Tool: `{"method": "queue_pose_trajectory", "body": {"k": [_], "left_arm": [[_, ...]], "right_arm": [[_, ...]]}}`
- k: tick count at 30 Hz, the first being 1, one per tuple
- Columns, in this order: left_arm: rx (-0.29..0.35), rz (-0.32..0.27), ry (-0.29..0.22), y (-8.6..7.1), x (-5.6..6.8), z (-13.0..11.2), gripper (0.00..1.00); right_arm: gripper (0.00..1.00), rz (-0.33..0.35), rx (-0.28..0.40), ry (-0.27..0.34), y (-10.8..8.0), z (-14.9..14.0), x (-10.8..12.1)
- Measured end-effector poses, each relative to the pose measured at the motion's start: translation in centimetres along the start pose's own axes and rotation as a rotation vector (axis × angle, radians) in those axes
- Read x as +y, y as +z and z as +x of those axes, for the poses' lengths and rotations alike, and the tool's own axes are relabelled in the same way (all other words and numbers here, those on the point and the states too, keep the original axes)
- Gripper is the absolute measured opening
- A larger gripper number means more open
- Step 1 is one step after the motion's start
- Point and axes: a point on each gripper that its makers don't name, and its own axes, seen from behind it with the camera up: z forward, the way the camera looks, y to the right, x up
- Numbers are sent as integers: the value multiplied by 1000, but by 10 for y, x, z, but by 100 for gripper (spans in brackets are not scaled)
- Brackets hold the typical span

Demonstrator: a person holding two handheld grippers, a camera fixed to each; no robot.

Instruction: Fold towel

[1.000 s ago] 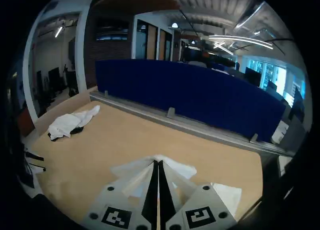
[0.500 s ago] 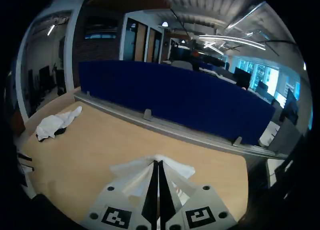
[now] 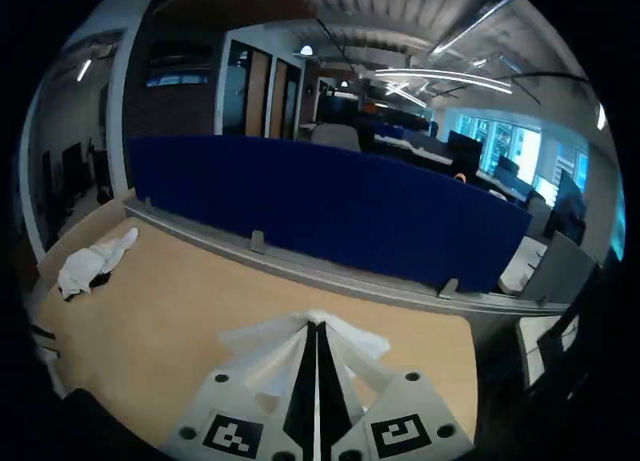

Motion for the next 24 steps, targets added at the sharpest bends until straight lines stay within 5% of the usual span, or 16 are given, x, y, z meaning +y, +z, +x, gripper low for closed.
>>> {"method": "queue_pose_trajectory", "body": {"k": [9, 16, 24], "left_arm": [[-3, 0, 3, 2, 4, -1, 87], [-4, -6, 8, 3, 8, 2, 87], [-3, -18, 27, 2, 14, 6, 87]], "right_arm": [[1, -25, -33, 17, 3, -17, 16], [1, -47, -35, 64, -18, -40, 27], [1, -90, -81, 129, -49, -97, 47]]}}
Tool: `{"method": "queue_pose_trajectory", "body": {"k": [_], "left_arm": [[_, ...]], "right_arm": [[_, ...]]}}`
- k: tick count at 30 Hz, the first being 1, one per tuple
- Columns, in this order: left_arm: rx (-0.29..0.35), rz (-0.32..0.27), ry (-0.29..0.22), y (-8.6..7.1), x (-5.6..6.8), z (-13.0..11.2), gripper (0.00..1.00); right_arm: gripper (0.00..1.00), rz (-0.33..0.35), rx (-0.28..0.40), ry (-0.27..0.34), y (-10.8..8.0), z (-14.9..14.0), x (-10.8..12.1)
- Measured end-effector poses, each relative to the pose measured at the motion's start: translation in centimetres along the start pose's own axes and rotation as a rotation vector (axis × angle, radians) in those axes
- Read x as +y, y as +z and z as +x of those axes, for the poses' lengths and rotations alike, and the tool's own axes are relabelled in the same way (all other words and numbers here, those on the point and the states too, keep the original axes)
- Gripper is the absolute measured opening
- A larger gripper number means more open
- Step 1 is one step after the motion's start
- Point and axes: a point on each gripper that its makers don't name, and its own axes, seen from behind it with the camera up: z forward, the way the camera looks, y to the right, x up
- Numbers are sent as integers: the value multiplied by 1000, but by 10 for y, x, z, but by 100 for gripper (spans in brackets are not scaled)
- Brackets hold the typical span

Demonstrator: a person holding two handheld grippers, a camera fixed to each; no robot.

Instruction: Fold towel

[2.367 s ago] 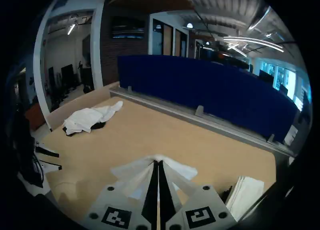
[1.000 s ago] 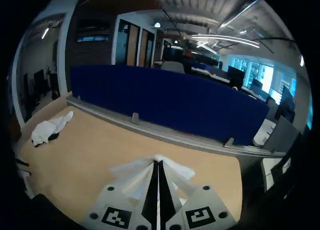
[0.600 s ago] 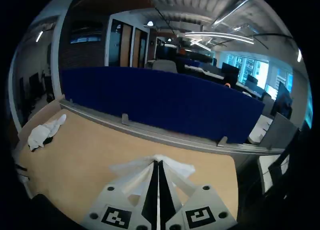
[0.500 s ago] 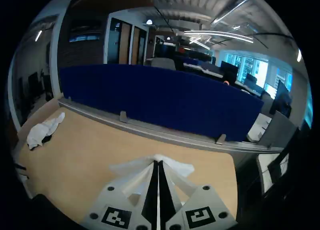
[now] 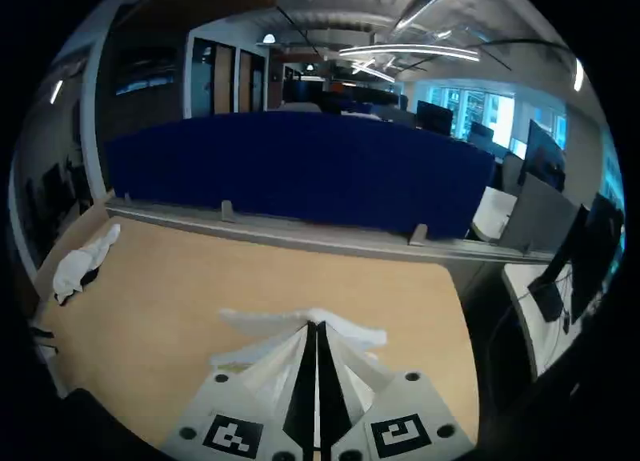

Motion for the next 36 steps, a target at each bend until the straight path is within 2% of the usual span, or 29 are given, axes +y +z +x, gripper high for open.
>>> {"method": "queue_pose_trajectory", "body": {"k": [8, 15, 27, 36], "left_arm": [[-6, -7, 19, -1, 5, -1, 87], [-10, -9, 25, -3, 7, -3, 87], [-9, -5, 29, -9, 11, -7, 87], [-15, -1, 30, -7, 10, -12, 87]], "right_arm": [[1, -45, -72, 72, -12, -66, 23], [1, -79, -119, 132, -14, -104, 36], [1, -148, -242, 198, -1, -167, 49], [2, -180, -313, 240, 6, -206, 55]]}}
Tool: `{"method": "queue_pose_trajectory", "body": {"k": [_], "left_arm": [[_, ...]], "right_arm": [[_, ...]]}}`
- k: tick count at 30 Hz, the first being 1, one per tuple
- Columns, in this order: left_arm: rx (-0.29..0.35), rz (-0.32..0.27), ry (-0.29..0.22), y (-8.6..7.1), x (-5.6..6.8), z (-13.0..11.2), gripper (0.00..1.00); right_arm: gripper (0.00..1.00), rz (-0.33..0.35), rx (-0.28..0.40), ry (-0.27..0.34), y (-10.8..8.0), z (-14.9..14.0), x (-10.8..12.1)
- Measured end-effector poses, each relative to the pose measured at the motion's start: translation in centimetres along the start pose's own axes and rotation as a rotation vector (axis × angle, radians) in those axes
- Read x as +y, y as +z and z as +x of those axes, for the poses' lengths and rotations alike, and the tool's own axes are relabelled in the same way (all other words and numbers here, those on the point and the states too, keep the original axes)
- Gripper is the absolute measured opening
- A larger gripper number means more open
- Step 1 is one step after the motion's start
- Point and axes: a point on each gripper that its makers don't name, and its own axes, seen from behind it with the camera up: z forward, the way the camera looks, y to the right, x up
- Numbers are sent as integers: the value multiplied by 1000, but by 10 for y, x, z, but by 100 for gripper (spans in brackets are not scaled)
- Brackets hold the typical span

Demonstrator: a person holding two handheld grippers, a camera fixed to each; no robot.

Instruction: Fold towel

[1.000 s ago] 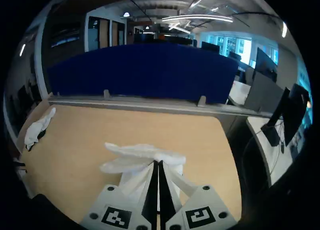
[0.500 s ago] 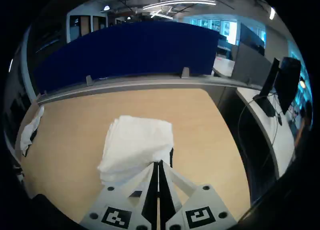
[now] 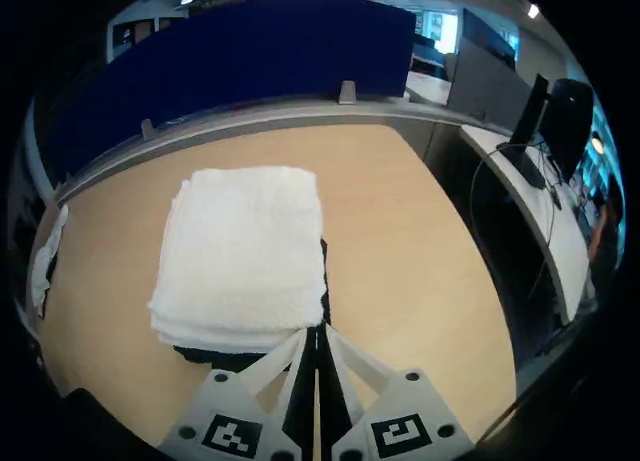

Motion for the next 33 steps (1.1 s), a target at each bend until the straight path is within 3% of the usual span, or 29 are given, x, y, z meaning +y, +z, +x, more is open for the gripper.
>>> {"method": "queue_pose_trajectory", "body": {"k": [6, 10, 14, 24, 31, 33], "left_arm": [[0, 0, 6, 0, 1, 2, 88], [1, -2, 9, 0, 3, 5, 88], [2, -4, 10, 0, 4, 6, 87], [4, -11, 15, 1, 7, 8, 87], [9, -14, 16, 2, 7, 11, 87], [10, -14, 16, 2, 7, 11, 87]], "right_arm": [[6, -8, 3, 25, 4, -8, 3], [14, -20, 9, 33, 4, -8, 6], [34, -33, 20, 29, 2, -10, 8], [69, -41, 62, 29, -9, -11, 12], [72, -49, 75, 21, -14, -16, 13], [78, -39, 83, 22, -16, -15, 10]]}}
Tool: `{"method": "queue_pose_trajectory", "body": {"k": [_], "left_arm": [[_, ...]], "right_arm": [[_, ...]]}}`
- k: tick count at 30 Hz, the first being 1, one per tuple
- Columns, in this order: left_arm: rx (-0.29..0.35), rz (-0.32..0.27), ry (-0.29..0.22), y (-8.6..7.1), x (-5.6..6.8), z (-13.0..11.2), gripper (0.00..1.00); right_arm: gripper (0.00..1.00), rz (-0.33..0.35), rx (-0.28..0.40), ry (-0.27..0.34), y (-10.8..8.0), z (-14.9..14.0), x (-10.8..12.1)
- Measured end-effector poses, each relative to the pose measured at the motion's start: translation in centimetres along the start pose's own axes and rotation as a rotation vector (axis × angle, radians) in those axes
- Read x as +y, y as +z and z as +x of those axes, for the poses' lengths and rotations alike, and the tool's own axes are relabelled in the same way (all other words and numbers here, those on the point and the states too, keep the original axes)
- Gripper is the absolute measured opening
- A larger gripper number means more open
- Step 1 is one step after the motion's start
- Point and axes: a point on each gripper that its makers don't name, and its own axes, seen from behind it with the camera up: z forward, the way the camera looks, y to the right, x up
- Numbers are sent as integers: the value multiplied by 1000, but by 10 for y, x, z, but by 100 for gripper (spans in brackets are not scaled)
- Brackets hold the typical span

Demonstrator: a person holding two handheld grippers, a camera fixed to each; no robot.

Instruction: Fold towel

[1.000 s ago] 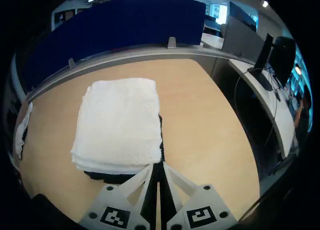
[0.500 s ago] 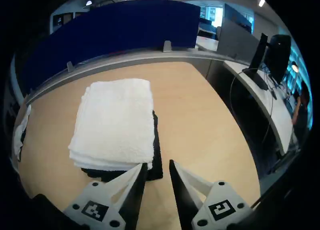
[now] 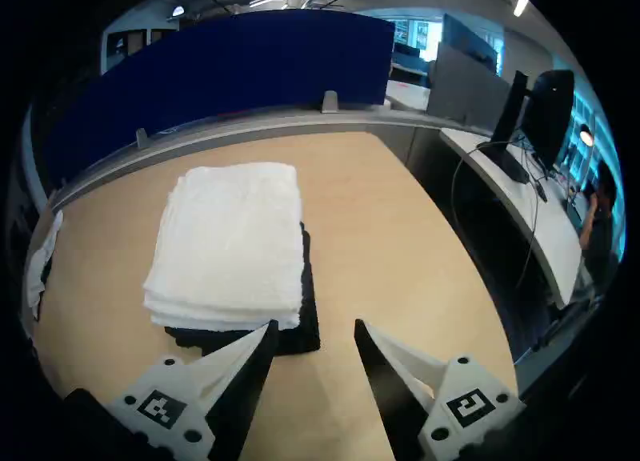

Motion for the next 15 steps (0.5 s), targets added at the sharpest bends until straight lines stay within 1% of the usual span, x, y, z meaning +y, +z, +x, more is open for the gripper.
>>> {"method": "queue_pose_trajectory", "body": {"k": [5, 6, 9, 12, 15], "left_arm": [[3, 0, -2, -1, 0, 1, 87], [4, 0, -3, -1, 0, 1, 87], [5, 1, -6, -3, 0, 1, 87], [7, 4, -9, -3, -2, 1, 87], [7, 7, -10, -3, -3, 2, 87]], "right_arm": [[98, 29, 33, -5, -3, 8, -10], [100, 33, 41, -6, -4, 10, -12], [100, 48, 74, -9, -8, 21, -19], [100, 81, 107, -13, -11, 36, -29], [100, 107, 127, -24, -10, 51, -39]]}}
